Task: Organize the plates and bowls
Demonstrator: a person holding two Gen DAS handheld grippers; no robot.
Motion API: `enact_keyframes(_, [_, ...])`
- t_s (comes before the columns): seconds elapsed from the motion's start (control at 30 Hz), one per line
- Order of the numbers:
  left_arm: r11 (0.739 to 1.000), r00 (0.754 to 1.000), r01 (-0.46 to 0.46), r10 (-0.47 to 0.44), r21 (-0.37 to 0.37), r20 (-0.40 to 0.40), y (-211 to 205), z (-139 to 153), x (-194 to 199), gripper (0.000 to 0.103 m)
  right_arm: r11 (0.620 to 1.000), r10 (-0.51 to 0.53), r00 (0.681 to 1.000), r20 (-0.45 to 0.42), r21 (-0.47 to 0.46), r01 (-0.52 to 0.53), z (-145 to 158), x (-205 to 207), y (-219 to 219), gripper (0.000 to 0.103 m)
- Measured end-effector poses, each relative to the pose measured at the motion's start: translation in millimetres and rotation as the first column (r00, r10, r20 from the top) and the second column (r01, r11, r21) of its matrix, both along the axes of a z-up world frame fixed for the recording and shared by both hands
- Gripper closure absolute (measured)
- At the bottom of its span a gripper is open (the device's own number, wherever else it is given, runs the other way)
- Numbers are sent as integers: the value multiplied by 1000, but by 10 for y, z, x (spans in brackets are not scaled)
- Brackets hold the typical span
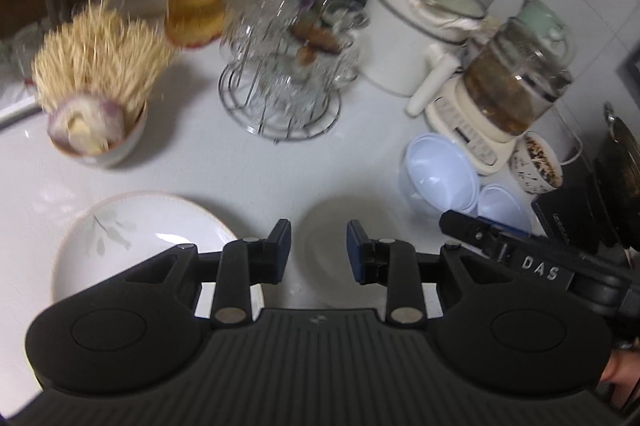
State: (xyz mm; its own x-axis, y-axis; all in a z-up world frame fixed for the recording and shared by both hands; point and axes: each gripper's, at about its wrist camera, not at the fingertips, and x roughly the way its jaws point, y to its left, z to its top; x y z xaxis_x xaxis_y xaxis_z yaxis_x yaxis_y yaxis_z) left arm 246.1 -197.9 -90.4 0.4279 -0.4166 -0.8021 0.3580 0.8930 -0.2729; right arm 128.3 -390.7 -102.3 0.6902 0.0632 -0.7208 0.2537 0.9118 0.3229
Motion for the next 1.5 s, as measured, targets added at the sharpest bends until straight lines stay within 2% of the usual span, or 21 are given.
enact_keyframes(0.23, [999, 998, 22, -21, -29, 61, 82, 314, -49, 66, 999, -20, 998, 54, -40, 23, 328, -127, 21, 53])
enact_keyframes(0.43, [997, 993, 72, -69, -25, 94, 30, 384, -96, 66, 997, -46, 996, 81, -53, 50, 397, -249, 67, 53])
enact_keyframes(0.6, [993, 989, 118, -116, -22, 96, -78, 358, -128, 66, 993, -82, 992, 95, -74, 89, 434, -324, 45, 53])
enact_keyframes(1.2, [967, 965, 254, -252, -32, 69, -511, 221, -147, 66, 973, -219, 972, 83, -50, 224, 389, -617, -175, 53])
enact_keyframes(1.5, [973, 973, 229, -229, -5, 22, -591, 47, 26, 61, 967, -255, 966, 37, 30, 254, 201, -543, -314, 53])
